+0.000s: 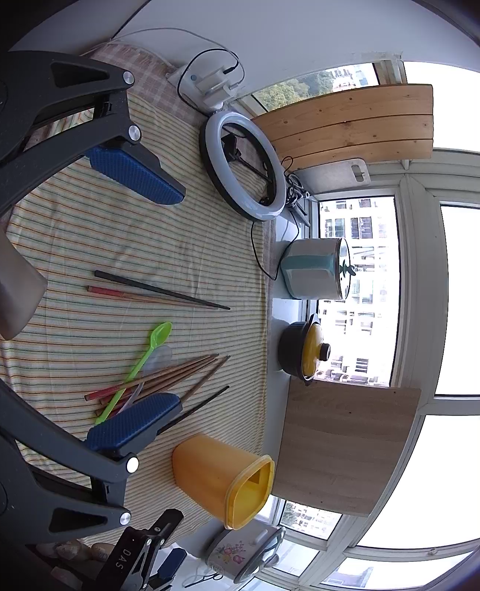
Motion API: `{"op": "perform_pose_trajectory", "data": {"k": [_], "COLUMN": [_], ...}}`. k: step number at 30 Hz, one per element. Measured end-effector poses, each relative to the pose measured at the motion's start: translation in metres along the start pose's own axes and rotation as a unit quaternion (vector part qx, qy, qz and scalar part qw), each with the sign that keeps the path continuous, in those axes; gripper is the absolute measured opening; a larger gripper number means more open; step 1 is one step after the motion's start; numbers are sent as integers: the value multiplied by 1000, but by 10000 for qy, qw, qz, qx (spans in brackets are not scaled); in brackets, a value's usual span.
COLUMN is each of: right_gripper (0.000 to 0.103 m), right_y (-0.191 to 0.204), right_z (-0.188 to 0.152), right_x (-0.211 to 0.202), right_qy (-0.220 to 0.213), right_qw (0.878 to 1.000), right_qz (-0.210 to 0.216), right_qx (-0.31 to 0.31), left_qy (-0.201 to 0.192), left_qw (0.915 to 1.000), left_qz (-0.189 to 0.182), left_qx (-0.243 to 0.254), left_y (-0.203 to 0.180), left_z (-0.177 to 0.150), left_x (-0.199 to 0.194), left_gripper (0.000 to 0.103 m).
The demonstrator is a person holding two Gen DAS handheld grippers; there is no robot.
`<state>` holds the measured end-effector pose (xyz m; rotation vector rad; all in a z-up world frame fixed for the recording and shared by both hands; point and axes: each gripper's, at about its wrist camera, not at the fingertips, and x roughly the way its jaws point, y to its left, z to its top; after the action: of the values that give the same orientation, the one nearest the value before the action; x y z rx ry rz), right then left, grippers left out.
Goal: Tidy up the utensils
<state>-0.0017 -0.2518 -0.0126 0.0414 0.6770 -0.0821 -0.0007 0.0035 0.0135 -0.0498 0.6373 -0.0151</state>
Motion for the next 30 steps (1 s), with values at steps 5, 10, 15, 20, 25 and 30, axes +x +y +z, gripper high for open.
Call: {"op": "perform_pose_trajectory", "data": {"k": [5,10,15,20,25,30], "right_gripper": [100,100,100,87,71,57], "right_y": [2,1,-1,-6,-6,9], "right_z": [1,1,3,1,-2,-7], "right_x": [2,7,18,33,48,63], "right_qy": [6,74,195,358,636,893], "right_qw": [10000,10000,9998,9993,9974,9935], "right_qz": [24,25,48,84,303,508], "right_qx": [-14,-14,-51,-73,-137,-490], "left_qy": [3,68,185,291,537,786], "left_qw": [10000,10000,9998,9996,9985,9965], "left_qz": [-5,-1,10,74,-66,-271], "left_qx": [5,-20,-29,5,79,114], "left_y": [1,6,10,16,25,33], "left_z": [0,1,1,-1,-6,-16], "left_x": [0,5,16,30,53,75], "left_gripper": [103,103,103,103,103,91]}}
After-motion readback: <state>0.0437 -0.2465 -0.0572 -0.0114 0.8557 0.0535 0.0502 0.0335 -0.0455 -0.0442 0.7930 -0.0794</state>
